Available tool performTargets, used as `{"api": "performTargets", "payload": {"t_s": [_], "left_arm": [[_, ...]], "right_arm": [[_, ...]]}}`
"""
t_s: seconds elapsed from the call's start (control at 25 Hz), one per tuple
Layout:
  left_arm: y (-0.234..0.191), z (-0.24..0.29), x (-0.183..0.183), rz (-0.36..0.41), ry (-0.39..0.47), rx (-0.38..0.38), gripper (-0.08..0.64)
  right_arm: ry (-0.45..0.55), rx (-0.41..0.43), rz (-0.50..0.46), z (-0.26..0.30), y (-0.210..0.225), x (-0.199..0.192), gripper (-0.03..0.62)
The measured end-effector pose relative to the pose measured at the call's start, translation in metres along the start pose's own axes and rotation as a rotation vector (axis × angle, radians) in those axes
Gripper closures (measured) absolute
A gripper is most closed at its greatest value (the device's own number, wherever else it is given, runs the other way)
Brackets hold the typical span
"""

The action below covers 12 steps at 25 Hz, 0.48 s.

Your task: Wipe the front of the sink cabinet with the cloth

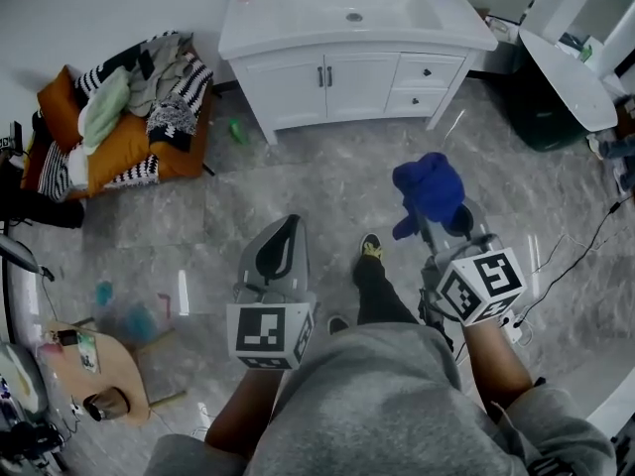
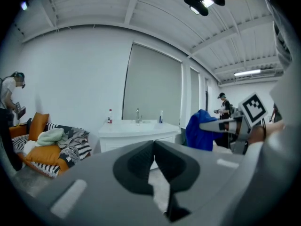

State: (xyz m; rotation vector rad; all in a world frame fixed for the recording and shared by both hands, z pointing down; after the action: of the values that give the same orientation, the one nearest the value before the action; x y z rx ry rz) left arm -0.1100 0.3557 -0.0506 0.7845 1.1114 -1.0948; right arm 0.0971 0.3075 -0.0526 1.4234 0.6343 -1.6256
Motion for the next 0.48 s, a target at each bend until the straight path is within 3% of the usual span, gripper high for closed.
{"api": "performTargets", "payload": {"t_s": [0.48], "left_arm": [[-0.021,0.143,0.048,-0.010,-0.048,0.034,0.551]], "right_arm": [[-0.043,0.007,0.029,0.107,0.101,0.033,0.525]]}}
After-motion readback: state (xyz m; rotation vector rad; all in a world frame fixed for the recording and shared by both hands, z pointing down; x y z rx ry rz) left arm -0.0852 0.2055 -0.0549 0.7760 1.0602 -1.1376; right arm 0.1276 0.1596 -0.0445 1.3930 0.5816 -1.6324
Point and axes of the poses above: the fingertips, and each gripper's own axes: z forward along the fingers, y to its right, x out of its top, the point moved 3 cm from there along -z, backward along the fingers, and after that the axes turned 3 degrees about -y, right-handed, at the moved point
